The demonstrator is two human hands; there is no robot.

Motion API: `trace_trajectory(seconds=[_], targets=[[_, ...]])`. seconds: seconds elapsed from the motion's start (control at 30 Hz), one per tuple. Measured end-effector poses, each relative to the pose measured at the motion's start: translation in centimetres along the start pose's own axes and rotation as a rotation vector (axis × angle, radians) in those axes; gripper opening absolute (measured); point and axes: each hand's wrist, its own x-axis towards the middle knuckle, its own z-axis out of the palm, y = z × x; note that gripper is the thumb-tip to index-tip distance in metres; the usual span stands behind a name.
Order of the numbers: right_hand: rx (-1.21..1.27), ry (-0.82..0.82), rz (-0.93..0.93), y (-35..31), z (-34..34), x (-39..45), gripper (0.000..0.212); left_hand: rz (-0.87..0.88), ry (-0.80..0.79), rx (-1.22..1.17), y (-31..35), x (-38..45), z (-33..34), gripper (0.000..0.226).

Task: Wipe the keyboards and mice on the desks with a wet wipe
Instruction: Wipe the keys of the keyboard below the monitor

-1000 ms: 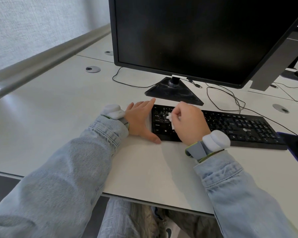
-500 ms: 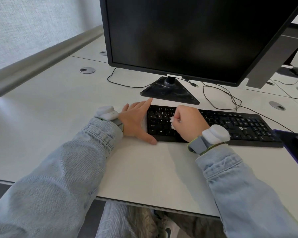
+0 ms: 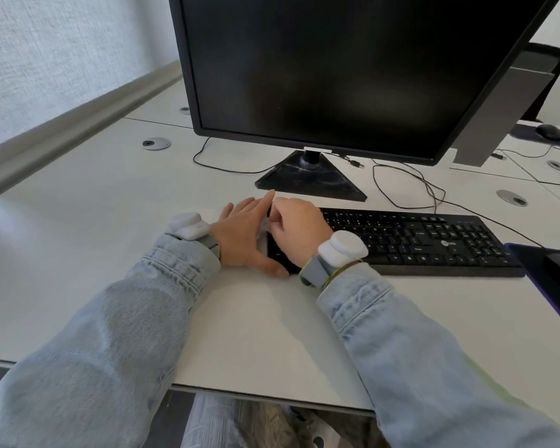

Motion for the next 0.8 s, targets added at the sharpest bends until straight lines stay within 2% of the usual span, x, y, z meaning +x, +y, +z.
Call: trace_trajectory(seconds=[0.13, 0.33, 0.4, 0.53, 0.63, 0.7, 0.8], targets=[[0.004, -0.016, 0.11, 2.1, -1.4, -0.8, 0.011, -0.019, -0.02, 0.017, 0.2, 0.0, -0.1, 0.158], [-0.12, -0.011, 0.265, 5.5, -3.0, -1.6, 0.014, 0.006, -0.013, 0.019, 0.2, -0.2, -0.1, 0.158], [-0.064, 0.05, 0.253, 5.4, -3.1, -1.5, 0.015, 0.012, -0.005, 0.021, 0.2, -0.2, 0.0, 0.158], [0.102, 0.169, 0.092, 2.2, -2.4, -0.4, 0.011, -0.007, -0.021, 0.009, 0.1, 0.0, -0.1, 0.159], [0.092, 0.074, 0.03, -0.1, -1.1, 0.9, 0.011, 0.012, 0.013, -0.019, -0.1, 0.1, 0.0, 0.153], [0.065, -0.006, 0.056, -0.4, -0.4, 1.3, 0.012, 0.011, 0.022, -0.023, -0.2, 0.0, 0.0, 0.152], [-0.022, -0.02, 0.126, 1.2, -0.7, 1.2, 0.007, -0.01, -0.003, 0.012, -0.1, 0.0, -0.1, 0.158]])
